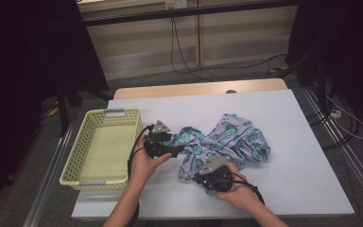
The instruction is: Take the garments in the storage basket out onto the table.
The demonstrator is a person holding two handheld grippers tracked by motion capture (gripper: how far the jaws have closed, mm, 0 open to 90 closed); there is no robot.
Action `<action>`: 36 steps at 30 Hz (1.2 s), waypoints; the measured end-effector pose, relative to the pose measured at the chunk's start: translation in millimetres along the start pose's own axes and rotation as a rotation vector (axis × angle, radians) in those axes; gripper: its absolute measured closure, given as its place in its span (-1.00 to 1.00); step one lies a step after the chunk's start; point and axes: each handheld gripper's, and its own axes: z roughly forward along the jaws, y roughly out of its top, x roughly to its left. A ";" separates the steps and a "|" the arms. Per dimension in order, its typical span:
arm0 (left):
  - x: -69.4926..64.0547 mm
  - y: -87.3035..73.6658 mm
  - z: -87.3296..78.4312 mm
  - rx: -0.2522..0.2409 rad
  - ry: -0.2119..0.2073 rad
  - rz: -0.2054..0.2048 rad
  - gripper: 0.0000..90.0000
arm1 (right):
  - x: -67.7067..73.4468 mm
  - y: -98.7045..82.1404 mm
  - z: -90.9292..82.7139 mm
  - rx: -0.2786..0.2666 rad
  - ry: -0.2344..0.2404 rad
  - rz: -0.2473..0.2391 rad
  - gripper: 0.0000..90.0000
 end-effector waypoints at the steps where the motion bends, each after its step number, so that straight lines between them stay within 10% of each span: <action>1: 1.4 0.0 -1.0 -0.001 0.006 0.002 -0.36 | -3.4 -2.5 -3.5 -0.001 0.030 0.028 0.97; 7: 4.3 -0.5 -1.2 -0.001 0.006 -0.014 -0.37 | -4.7 -21.4 -35.0 0.064 0.137 -0.004 0.97; 10: 5.0 -0.4 0.9 0.003 0.009 -0.018 -0.39 | -2.2 -22.0 -37.9 0.019 0.104 0.004 0.36; 14: 4.2 1.0 0.7 0.000 0.008 -0.021 -0.40 | -0.5 -3.9 -23.0 -0.058 0.051 0.032 0.08; 23: 7.8 -3.7 2.2 0.016 0.003 -0.038 -0.49 | -2.9 16.9 14.5 -0.042 -0.065 0.093 0.15; 26: 6.3 -1.7 0.9 0.010 -0.012 -0.042 -0.53 | -6.4 15.8 19.9 -0.034 -0.085 0.113 0.63; 36: 7.6 -1.9 -0.5 0.018 -0.017 -0.045 -0.61 | 7.4 3.6 -10.0 0.036 0.077 0.041 0.88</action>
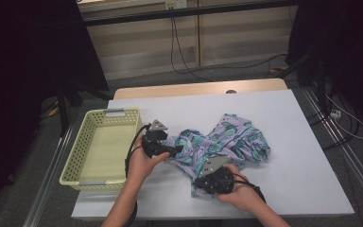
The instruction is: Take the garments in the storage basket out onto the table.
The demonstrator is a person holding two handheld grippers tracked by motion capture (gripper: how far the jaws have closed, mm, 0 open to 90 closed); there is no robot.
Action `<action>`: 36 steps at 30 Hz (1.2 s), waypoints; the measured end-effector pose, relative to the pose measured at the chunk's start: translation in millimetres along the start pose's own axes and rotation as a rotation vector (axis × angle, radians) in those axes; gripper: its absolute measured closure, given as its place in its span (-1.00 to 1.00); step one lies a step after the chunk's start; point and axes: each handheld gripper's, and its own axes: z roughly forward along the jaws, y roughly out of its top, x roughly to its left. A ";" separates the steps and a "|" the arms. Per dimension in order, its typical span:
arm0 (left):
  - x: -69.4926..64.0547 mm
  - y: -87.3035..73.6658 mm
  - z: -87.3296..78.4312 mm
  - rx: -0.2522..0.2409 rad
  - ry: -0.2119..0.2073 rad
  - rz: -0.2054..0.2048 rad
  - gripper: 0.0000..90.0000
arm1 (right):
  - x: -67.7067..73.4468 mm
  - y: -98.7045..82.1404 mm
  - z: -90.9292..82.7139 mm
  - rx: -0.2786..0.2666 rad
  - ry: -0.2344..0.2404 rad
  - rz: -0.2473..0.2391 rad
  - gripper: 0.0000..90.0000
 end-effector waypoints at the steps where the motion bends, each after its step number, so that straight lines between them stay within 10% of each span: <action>1: -0.1 -0.1 0.0 0.001 0.001 -0.001 -0.61 | 1.6 -2.4 -3.2 0.002 0.030 -0.001 0.82; 4: -1.4 0.4 1.9 0.006 -0.002 0.000 -0.61 | 5.9 1.4 -7.8 -0.075 -0.032 -0.030 0.31; 8: -5.6 0.8 6.1 0.017 -0.012 0.005 -0.58 | 5.3 17.0 10.4 -0.136 -0.089 -0.036 0.19; 15: -7.3 -4.2 8.9 0.058 -0.045 -0.005 -0.28 | -5.9 17.6 31.1 -0.062 -0.141 -0.012 0.90; 30: -14.6 -4.7 11.9 0.145 -0.054 0.034 0.85 | -7.5 8.5 19.4 -0.083 -0.106 -0.001 0.95; 36: -17.0 8.2 -4.6 0.041 -0.051 0.054 0.96 | -7.0 7.7 12.6 -0.083 -0.080 -0.028 0.95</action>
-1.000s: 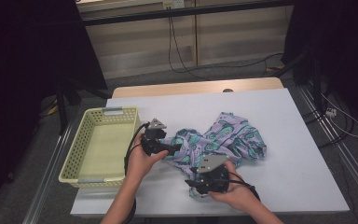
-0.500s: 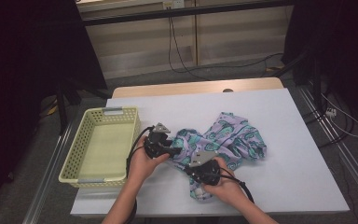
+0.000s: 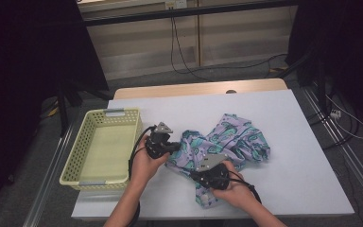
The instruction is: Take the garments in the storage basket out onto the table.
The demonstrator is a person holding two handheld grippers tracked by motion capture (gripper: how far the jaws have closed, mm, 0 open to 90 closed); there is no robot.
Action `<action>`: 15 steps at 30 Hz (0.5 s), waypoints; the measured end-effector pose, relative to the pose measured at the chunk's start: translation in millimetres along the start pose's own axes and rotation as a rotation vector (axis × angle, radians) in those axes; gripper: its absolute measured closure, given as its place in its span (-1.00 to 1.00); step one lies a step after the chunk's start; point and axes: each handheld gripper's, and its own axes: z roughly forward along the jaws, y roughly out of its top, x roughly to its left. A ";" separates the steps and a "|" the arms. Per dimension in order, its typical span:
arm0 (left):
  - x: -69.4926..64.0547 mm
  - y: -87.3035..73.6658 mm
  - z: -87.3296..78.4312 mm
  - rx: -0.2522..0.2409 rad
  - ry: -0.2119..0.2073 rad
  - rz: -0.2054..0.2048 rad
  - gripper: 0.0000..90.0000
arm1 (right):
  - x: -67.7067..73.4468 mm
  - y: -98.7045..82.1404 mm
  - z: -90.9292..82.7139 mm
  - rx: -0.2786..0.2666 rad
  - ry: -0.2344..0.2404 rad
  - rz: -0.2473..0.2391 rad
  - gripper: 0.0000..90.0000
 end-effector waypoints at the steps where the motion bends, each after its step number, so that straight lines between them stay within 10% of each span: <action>1: -1.1 2.7 -3.7 -0.027 0.001 0.008 0.96 | 0.0 0.4 -3.1 -0.006 0.005 -0.004 0.95; 8: 2.7 12.1 -4.9 -0.098 0.047 0.052 0.96 | -5.9 3.3 -22.2 -0.052 -0.009 -0.030 0.69; 15: 11.5 5.6 23.5 -0.090 0.044 0.039 0.96 | 13.3 17.9 11.4 -0.032 -0.030 -0.108 0.26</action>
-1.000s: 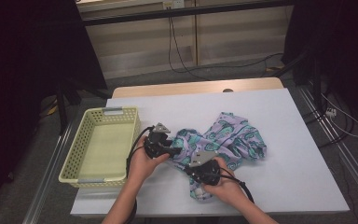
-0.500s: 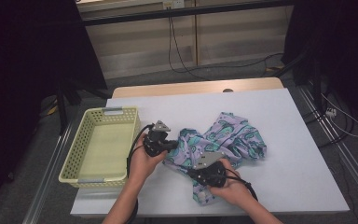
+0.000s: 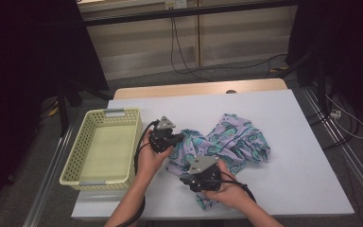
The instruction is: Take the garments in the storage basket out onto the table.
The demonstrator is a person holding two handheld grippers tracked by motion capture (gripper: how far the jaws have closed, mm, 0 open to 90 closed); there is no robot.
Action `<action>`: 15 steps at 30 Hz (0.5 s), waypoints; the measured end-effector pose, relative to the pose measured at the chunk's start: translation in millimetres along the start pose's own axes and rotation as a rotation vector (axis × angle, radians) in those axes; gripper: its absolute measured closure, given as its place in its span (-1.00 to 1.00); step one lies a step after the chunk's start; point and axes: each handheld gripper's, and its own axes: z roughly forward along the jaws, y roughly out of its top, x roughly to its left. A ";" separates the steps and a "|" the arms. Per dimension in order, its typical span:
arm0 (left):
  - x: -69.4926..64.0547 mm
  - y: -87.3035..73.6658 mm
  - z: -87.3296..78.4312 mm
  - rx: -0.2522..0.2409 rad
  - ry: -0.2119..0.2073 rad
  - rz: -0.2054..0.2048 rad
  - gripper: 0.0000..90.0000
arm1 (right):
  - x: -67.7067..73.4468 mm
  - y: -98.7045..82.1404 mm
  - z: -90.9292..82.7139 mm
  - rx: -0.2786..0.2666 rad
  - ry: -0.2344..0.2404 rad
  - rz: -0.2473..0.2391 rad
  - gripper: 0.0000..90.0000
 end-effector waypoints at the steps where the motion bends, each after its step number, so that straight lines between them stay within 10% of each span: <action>1: -0.3 -0.8 1.5 -0.005 0.006 0.004 0.96 | 1.7 -0.5 5.3 0.029 -0.008 -0.011 0.28; 9: -6.4 5.2 -8.2 -0.009 -0.015 0.016 0.96 | -6.5 -7.7 10.4 0.074 -0.055 0.032 0.93; 15: -18.6 12.9 -19.8 0.009 -0.043 0.056 0.96 | 0.7 -9.7 -18.4 0.048 0.136 -0.036 0.94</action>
